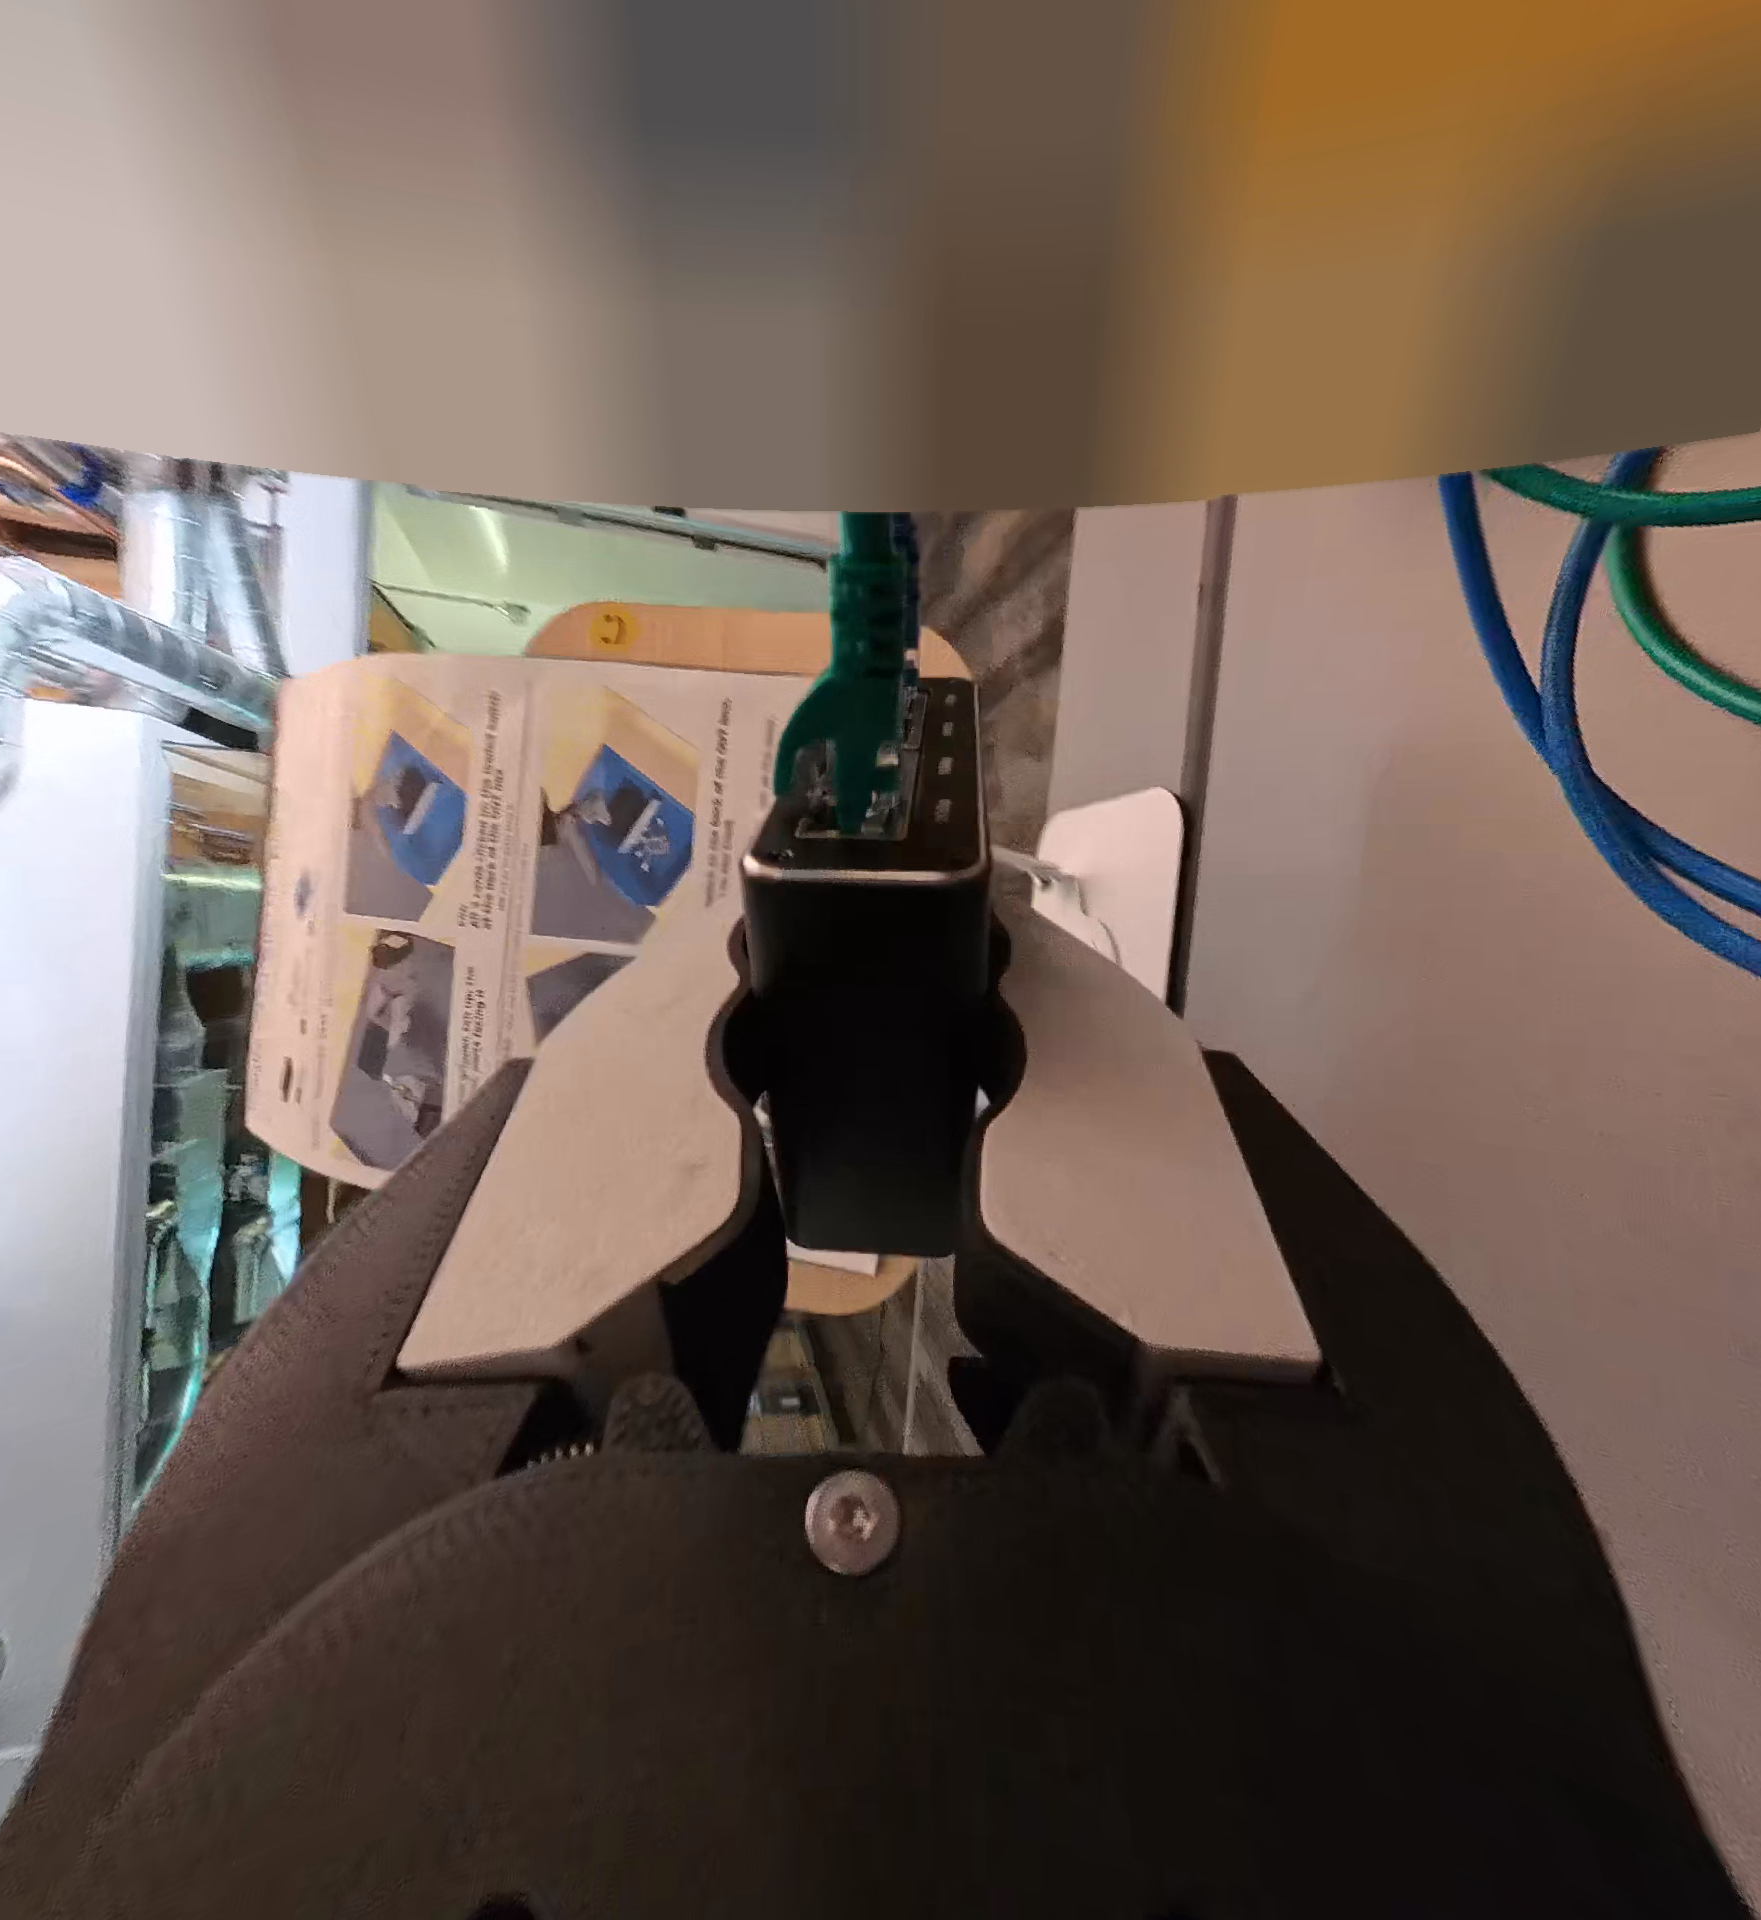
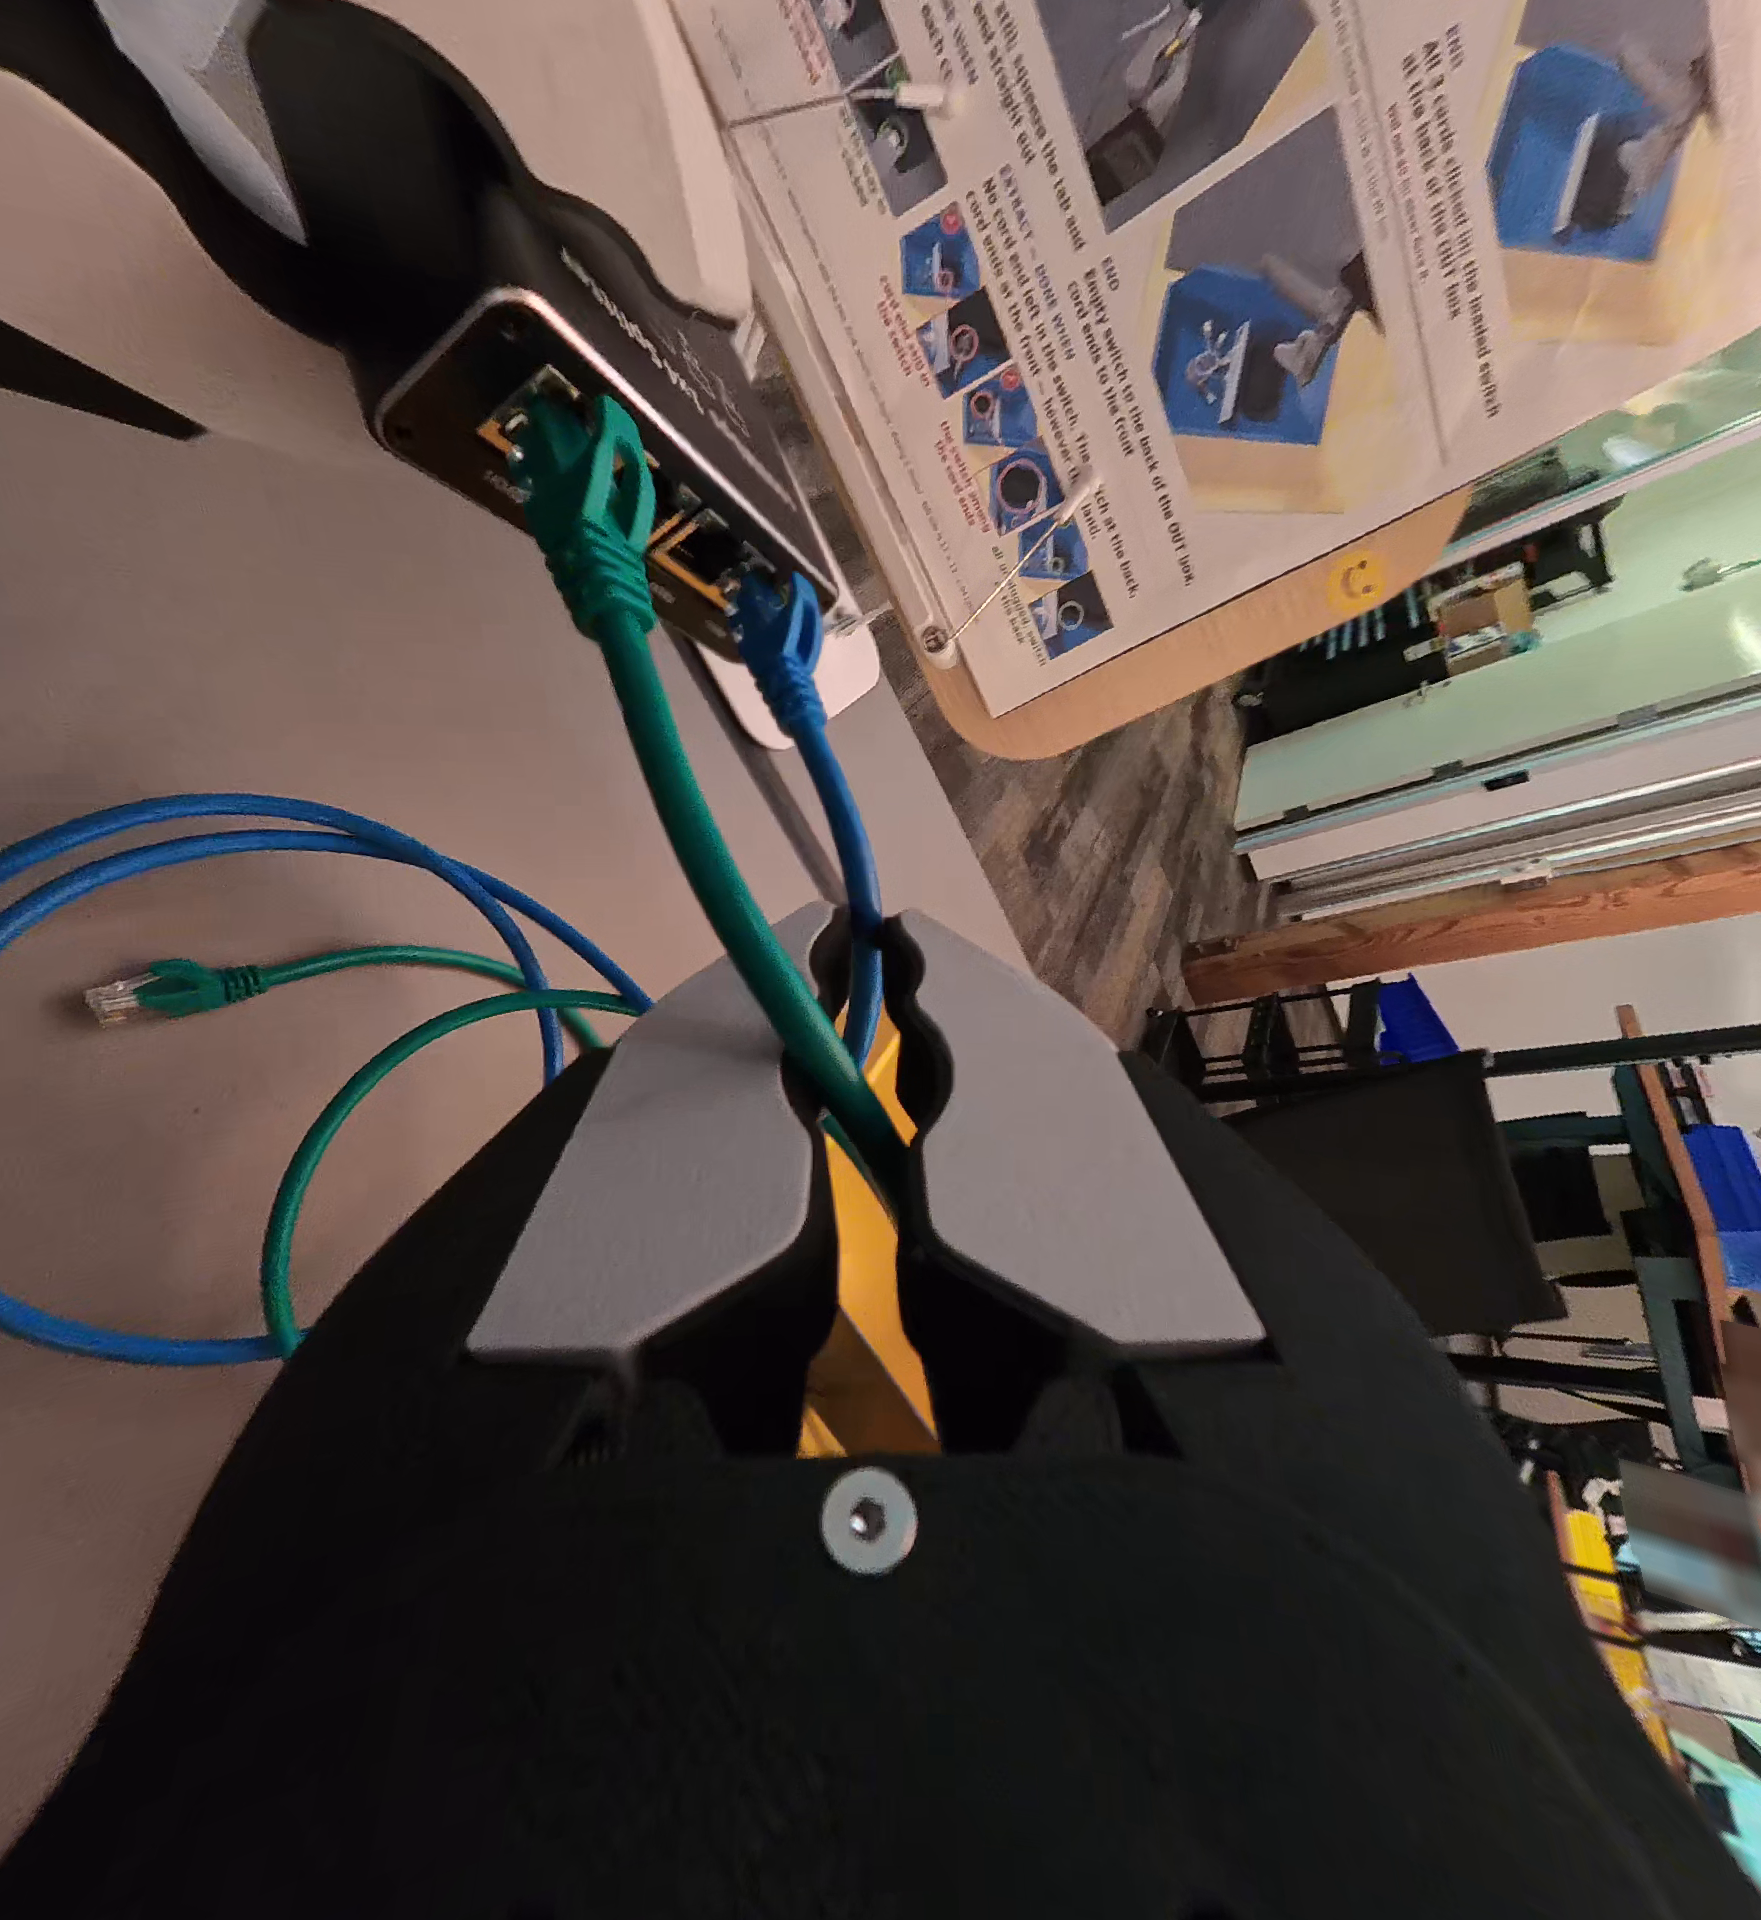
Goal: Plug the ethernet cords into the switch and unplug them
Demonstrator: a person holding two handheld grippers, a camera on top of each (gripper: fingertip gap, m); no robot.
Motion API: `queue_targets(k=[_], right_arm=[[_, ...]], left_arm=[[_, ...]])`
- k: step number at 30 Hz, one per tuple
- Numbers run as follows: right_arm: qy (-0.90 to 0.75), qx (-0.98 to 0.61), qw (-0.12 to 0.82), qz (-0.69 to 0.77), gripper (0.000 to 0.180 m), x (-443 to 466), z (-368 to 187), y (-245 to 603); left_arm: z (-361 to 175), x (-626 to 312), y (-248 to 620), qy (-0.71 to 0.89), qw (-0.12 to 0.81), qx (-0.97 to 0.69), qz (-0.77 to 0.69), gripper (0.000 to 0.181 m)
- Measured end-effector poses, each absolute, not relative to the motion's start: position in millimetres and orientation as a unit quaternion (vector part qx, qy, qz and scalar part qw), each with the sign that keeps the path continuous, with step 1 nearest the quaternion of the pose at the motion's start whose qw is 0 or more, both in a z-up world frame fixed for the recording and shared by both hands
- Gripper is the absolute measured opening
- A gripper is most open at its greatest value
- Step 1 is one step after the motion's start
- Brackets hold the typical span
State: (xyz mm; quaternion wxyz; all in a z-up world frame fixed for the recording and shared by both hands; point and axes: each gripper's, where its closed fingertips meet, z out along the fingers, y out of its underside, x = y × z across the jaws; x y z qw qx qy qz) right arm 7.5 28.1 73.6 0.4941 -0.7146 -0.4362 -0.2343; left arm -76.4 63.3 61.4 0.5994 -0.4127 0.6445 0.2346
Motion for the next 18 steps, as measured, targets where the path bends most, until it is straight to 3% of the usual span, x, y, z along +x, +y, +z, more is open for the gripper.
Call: queue_targets(k=[1,18], right_arm=[[-0.438,-0.709,0.499,-0.238,0.006,8,77,26],[-0.458,-0.654,0.549,-0.247,0.010,5,107,5]], left_arm=[[63,-75,62,0.642,0.609,-0.406,0.229,0.036],[77,-70,51,0.634,0.628,-0.394,0.220,0.036]])
